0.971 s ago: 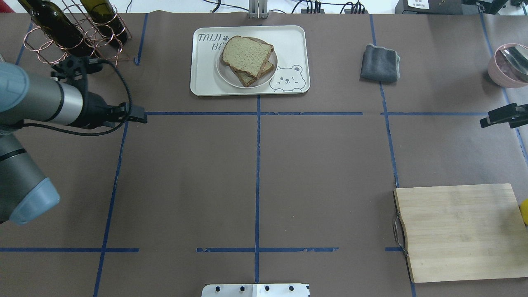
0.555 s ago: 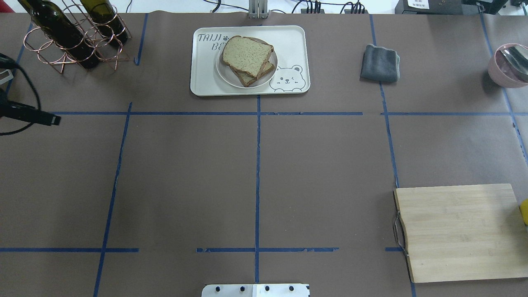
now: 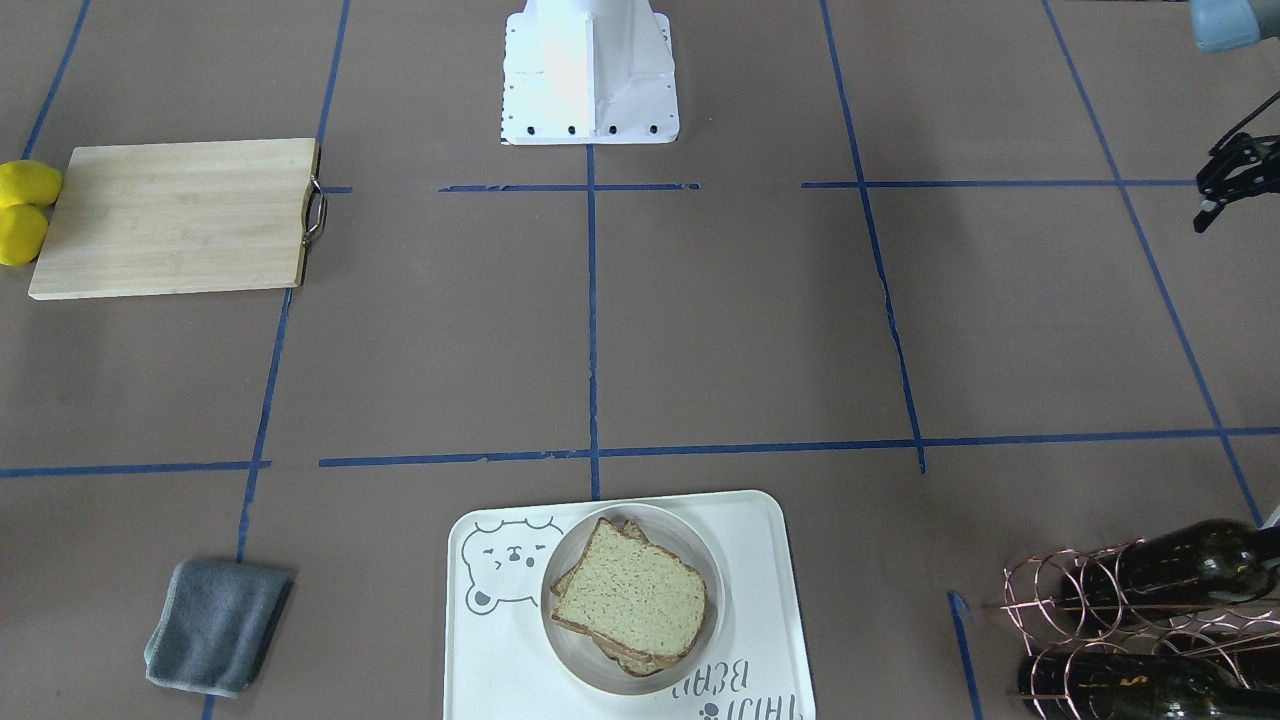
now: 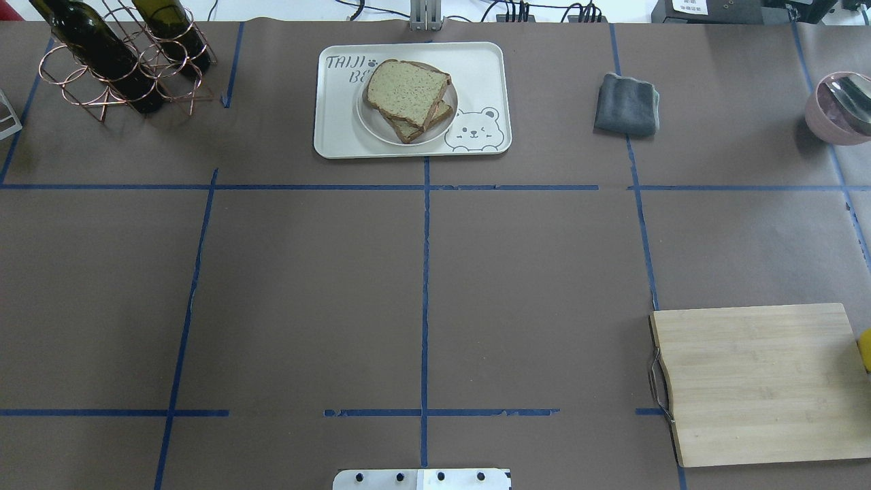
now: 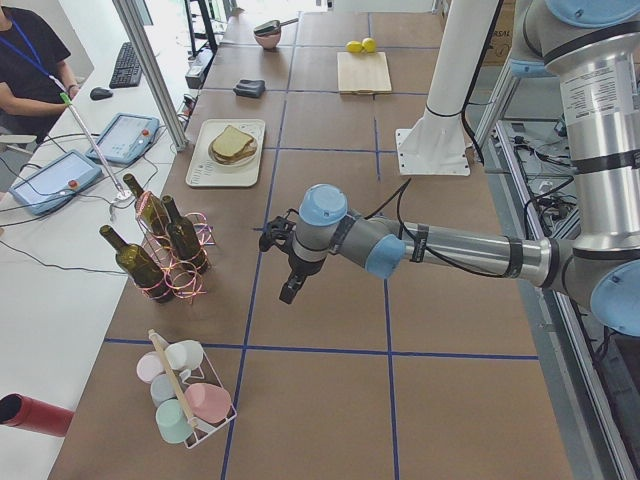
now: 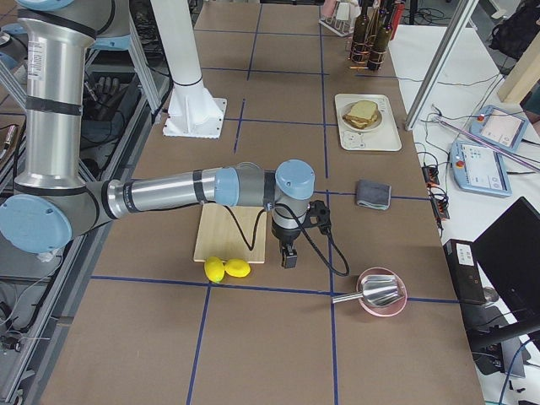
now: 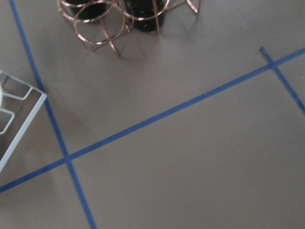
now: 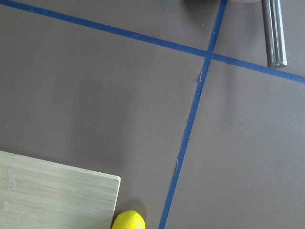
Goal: Make sandwich and place on tray
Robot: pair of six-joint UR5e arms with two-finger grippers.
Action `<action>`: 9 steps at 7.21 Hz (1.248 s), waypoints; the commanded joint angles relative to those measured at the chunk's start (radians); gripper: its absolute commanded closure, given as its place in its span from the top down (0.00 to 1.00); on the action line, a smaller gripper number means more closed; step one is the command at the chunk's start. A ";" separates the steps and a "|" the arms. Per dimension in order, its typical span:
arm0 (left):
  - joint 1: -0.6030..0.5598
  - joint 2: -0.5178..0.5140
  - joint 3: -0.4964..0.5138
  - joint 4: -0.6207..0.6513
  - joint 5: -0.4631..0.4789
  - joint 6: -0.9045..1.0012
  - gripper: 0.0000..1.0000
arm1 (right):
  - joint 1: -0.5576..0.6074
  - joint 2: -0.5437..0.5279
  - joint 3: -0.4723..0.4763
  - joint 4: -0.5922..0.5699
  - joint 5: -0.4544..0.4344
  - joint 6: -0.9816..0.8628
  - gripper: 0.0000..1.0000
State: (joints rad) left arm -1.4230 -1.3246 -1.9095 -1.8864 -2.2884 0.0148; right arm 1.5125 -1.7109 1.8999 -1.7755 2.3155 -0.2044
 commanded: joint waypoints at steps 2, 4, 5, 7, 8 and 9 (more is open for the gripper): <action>-0.051 -0.019 0.001 0.133 -0.096 -0.048 1.00 | 0.003 -0.016 0.024 -0.005 -0.041 -0.006 1.00; -0.043 -0.109 0.042 0.221 -0.097 -0.041 1.00 | 0.003 -0.041 0.025 -0.004 -0.031 -0.015 1.00; -0.051 -0.122 0.040 0.296 -0.094 0.021 1.00 | 0.003 -0.045 0.034 -0.004 -0.028 -0.015 1.00; -0.068 -0.093 0.066 0.319 -0.098 0.192 1.00 | 0.003 -0.049 0.036 -0.004 -0.025 -0.015 1.00; -0.070 -0.067 0.069 0.320 -0.101 0.192 1.00 | 0.003 -0.049 0.036 -0.004 -0.025 -0.010 1.00; -0.070 -0.036 0.064 0.307 -0.100 0.195 1.00 | 0.003 -0.050 0.034 -0.004 -0.025 -0.009 1.00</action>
State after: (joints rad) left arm -1.4901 -1.3955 -1.8449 -1.5730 -2.3882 0.1974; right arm 1.5155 -1.7592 1.9351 -1.7794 2.2896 -0.2160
